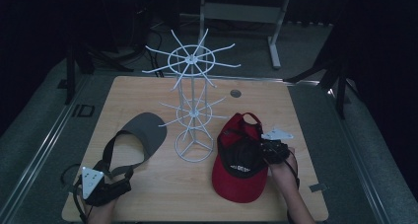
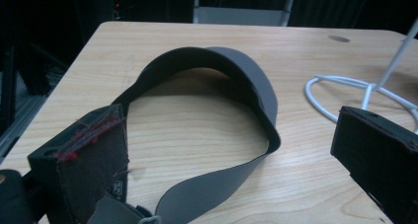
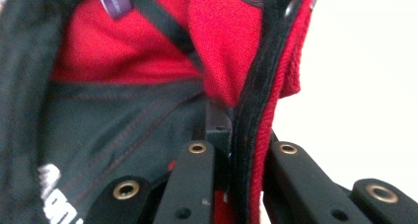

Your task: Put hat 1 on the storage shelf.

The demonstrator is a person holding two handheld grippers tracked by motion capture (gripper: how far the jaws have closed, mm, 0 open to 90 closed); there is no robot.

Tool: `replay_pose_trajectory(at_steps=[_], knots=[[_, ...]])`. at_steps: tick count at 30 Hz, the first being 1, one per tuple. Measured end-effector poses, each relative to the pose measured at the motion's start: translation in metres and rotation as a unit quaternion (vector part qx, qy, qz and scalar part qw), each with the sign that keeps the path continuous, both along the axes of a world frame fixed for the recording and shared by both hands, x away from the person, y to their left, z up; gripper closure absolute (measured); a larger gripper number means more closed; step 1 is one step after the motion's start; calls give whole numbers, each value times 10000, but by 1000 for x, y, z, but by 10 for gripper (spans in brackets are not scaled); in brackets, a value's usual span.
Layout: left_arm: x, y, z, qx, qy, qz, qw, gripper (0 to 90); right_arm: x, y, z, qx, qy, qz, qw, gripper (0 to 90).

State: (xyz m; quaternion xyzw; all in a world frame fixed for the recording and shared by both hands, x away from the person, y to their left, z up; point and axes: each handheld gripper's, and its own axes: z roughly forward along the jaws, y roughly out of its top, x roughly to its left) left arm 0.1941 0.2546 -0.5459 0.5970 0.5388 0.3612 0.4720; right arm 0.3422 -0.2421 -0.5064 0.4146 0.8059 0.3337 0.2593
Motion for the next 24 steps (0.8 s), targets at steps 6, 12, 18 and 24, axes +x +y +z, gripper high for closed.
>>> replay_pose_trajectory(at_steps=[6, 12, 18, 24], knots=[[-1, -2, 1, 87, -28, -73, 9999, 12, -6, -6, 24, 306, -175, 35, 9994, 855], [-1, -5, 1, 209, -3, -140, 9997, 12, -14, -10, 49, 537, -449, 10, 9975, 855], [-1, -6, 3, 230, -35, -196, 9995, 12, -23, -18, 74, 865, -684, -4, 9939, 854], [-1, -8, 3, 202, -8, -289, 9994, 12, -34, -21, 95, 1061, -885, 90, 9904, 855]])
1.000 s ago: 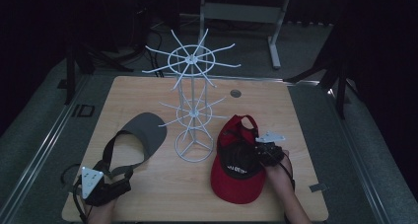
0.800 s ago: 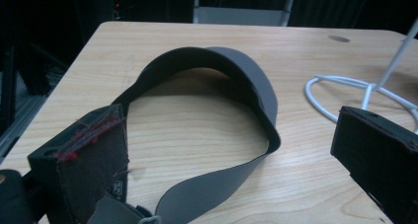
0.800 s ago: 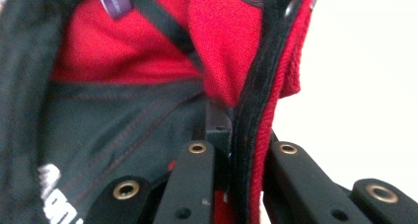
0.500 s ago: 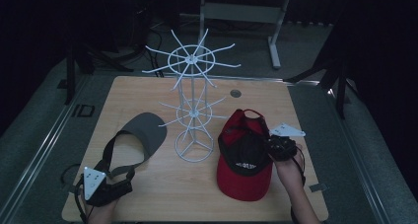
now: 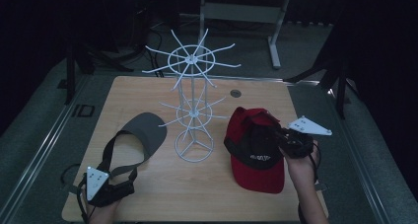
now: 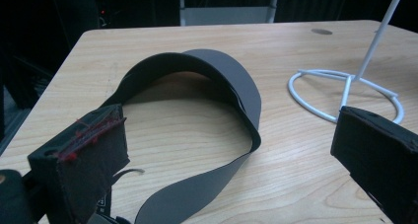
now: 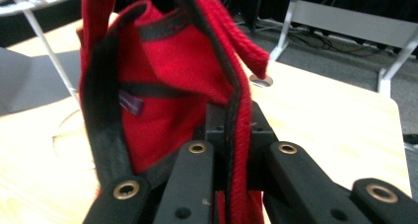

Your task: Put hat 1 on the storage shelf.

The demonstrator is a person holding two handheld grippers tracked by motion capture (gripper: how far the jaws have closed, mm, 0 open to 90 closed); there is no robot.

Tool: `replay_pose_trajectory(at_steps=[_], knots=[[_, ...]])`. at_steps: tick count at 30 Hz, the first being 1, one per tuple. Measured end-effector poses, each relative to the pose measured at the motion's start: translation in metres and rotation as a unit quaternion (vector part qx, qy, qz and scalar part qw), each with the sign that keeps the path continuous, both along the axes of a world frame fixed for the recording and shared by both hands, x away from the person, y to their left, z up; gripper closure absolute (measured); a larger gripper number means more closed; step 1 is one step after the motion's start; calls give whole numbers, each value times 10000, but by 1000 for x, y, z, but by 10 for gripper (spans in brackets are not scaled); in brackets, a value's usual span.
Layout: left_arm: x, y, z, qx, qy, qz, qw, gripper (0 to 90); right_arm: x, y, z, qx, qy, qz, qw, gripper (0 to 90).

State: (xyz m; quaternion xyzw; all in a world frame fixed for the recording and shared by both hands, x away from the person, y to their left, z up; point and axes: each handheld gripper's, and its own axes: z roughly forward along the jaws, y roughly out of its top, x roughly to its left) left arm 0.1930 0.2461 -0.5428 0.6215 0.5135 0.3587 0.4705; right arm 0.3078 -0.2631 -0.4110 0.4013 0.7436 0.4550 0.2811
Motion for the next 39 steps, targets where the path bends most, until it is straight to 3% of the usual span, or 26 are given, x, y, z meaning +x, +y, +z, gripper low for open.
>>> replay_pose_trajectory(at_steps=[6, 9, 16, 20, 22, 24, 25, 26, 27, 28, 29, 30, 32, 35, 37, 38, 39], knots=[[0, -1, 1, -32, 18, -69, 10000, 12, -8, -1, 16, 81, -205, 5, 9998, 855], [1, -5, 1, -111, 141, -248, 9995, 12, -11, -2, 23, 86, -277, 7, 9996, 855], [-1, -12, 5, -160, 85, -417, 9990, 12, -15, -5, 39, 33, -479, -62, 9988, 854], [-3, -19, 11, -246, 67, -635, 9977, 12, -15, -8, 45, 67, -534, -76, 9985, 854], [-5, -25, 16, -310, 63, -779, 9965, 12, -17, -10, 49, 221, -509, -31, 9985, 854], [-7, -36, 23, -324, 48, -1122, 9931, 12, -19, -10, 52, 269, -505, 31, 9984, 854], [-7, -36, 23, -324, 48, -1122, 9931, 12, -19, -10, 52, 269, -505, 31, 9984, 854], [-9, -43, 30, -259, -5, -1345, 9906, 12, -21, -9, 54, 226, -523, 77, 9983, 854], [-9, -43, 30, -259, -5, -1345, 9906, 12, -22, -8, 55, 221, -537, 87, 9983, 854], [-9, -46, 35, -255, -43, -1450, 9891, 13, -23, -7, 57, 205, -548, 108, 9982, 854], [-10, -50, 43, -327, -63, -1766, 9837, 33, -24, -7, 58, 191, -568, 114, 9981, 854], [-10, -53, 47, -314, -84, -1888, 9815, 33, -25, -7, 60, 217, -555, 133, 9981, 854], [-10, -53, 47, -314, -84, -1888, 9815, 34, -26, -7, 61, 217, -559, 134, 9981, 854], [-9, -68, 67, -252, -77, -2464, 9688, 34, -30, -6, 67, 234, -602, 197, 9977, 854], [-8, -74, 75, -236, -112, -2618, 9648, 34, -32, -6, 69, 237, -631, 212, 9975, 854], [-8, -74, 75, -236, -112, -2618, 9648, 35, -32, -6, 69, 237, -631, 212, 9975, 854], [-8, -77, 79, -241, -125, -2702, 9624, 35, -34, -6, 72, 256, -645, 244, 9973, 854]])
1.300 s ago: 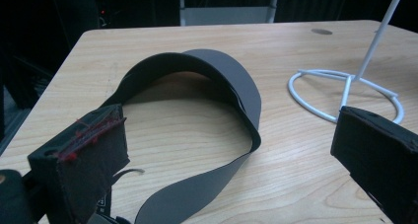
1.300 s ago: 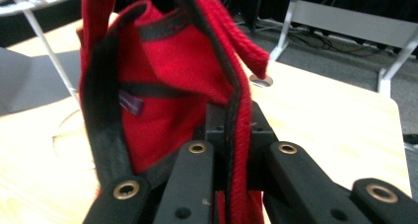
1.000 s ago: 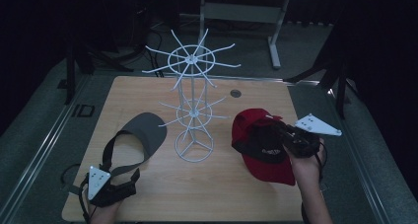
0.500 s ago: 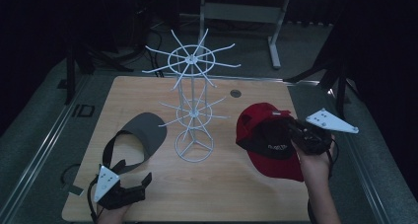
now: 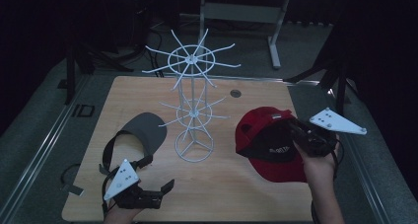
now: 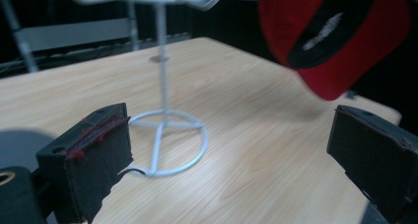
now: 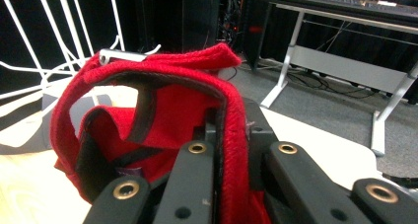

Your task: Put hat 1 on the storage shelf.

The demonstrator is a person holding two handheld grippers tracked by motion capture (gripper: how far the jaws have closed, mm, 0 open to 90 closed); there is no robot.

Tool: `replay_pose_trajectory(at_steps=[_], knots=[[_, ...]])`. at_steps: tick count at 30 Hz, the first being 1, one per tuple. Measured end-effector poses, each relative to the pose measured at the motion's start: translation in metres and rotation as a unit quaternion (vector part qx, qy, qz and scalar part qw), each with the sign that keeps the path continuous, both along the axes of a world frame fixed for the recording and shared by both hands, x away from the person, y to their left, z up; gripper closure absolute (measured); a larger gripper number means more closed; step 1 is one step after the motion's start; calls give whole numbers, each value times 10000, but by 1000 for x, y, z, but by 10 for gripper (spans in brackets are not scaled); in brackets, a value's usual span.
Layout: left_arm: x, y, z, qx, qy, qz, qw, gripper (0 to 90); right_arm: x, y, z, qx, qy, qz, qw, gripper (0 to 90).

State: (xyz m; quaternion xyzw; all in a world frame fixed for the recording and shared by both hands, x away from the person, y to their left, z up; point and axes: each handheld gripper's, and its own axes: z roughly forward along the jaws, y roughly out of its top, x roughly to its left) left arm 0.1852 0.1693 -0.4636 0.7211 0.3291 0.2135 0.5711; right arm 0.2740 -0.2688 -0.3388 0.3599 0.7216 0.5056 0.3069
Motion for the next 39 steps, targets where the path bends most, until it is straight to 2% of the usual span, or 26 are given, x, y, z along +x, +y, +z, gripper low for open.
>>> replay_pose_trajectory(at_steps=[3, 5, 6, 10, 11, 12, 13, 17, 18, 21, 24, 26, 29, 30, 39], knots=[[2, -12, 14, -62, -125, -198, 9997, 35, -3, 1, 4, 31, -53, 25, 10000, 854], [3, -15, 18, -92, -146, -248, 9995, 35, -5, 1, 6, 30, -74, 36, 10000, 854], [5, -21, 25, -131, -175, -346, 9992, 35, -7, 1, 10, 63, -132, 73, 9999, 854], [9, -29, 35, -137, -275, -443, 9985, 37, -14, 1, 17, 128, -237, 142, 9995, 854], [11, -35, 42, -122, -337, -557, 9978, 40, -16, 1, 19, 140, -265, 161, 9994, 854], [11, -35, 42, -122, -337, -557, 9978, 40, -17, 1, 20, 146, -293, 175, 9993, 855], [13, -40, 48, -100, -380, -630, 9972, 40, -18, 2, 22, 154, -302, 201, 9992, 854], [15, -45, 53, -50, -413, -679, 9968, 40, -22, 2, 26, 170, -343, 247, 9990, 854], [18, -52, 58, -51, -415, -757, 9963, 40, -25, 3, 28, 173, -387, 277, 9987, 854], [22, -59, 63, 33, -381, -803, 9960, 40, -29, 4, 34, 192, -452, 340, 9982, 854], [25, -66, 68, 22, -382, -887, 9953, 40, -35, 6, 38, 192, -514, 411, 9977, 854], [26, -72, 72, 116, -466, -902, 9948, 40, -39, 8, 41, 174, -571, 443, 9972, 854], [27, -79, 76, 134, -517, -960, 9939, 40, -41, 9, 43, 223, -591, 517, 9967, 854], [29, -86, 79, 130, -552, -1021, 9932, 40, -44, 11, 45, 212, -616, 552, 9963, 855], [40, -114, 85, 275, -603, -1167, 9910, 45, -51, 19, 47, 269, -642, 802, 9943, 854]])
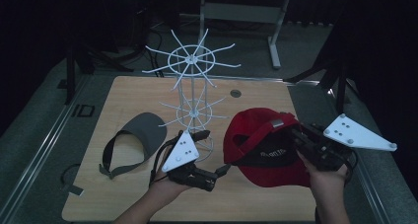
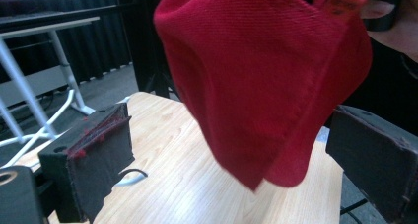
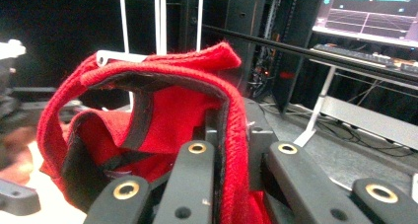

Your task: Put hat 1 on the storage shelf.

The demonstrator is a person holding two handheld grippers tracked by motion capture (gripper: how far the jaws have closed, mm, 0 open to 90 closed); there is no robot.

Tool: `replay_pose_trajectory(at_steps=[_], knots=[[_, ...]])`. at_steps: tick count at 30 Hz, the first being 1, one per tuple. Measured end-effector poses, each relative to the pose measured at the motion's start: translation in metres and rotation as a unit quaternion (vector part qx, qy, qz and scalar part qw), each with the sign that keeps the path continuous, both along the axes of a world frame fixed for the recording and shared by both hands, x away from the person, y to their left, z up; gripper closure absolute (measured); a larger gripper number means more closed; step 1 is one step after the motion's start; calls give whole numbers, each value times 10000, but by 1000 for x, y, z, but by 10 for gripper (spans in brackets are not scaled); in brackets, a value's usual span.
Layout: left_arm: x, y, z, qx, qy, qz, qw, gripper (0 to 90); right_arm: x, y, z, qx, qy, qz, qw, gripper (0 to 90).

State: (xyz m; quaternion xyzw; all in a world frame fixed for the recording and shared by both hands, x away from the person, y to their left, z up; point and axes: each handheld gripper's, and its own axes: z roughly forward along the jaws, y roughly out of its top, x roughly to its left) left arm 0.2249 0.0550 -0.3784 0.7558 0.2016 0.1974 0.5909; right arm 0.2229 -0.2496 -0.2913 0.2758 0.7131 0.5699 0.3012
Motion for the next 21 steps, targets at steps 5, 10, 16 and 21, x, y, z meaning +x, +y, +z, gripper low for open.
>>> replay_pose_trajectory(at_steps=[5, 10, 16, 21], knots=[[6, -12, 1, 75, -19, -69, 9999, 48, -4, 3, -1, -6, 3, 94, 10000, 854], [15, -23, 7, 94, -83, -41, 9999, 83, -4, 2, -3, 38, 36, 179, 9998, 854], [25, -35, 11, 140, -63, 50, 9999, 227, -3, 2, -6, 32, 89, 231, 9997, 854], [27, -41, 13, 155, 18, 37, 9999, 511, -3, 0, -10, 53, 142, 247, 9996, 854]])
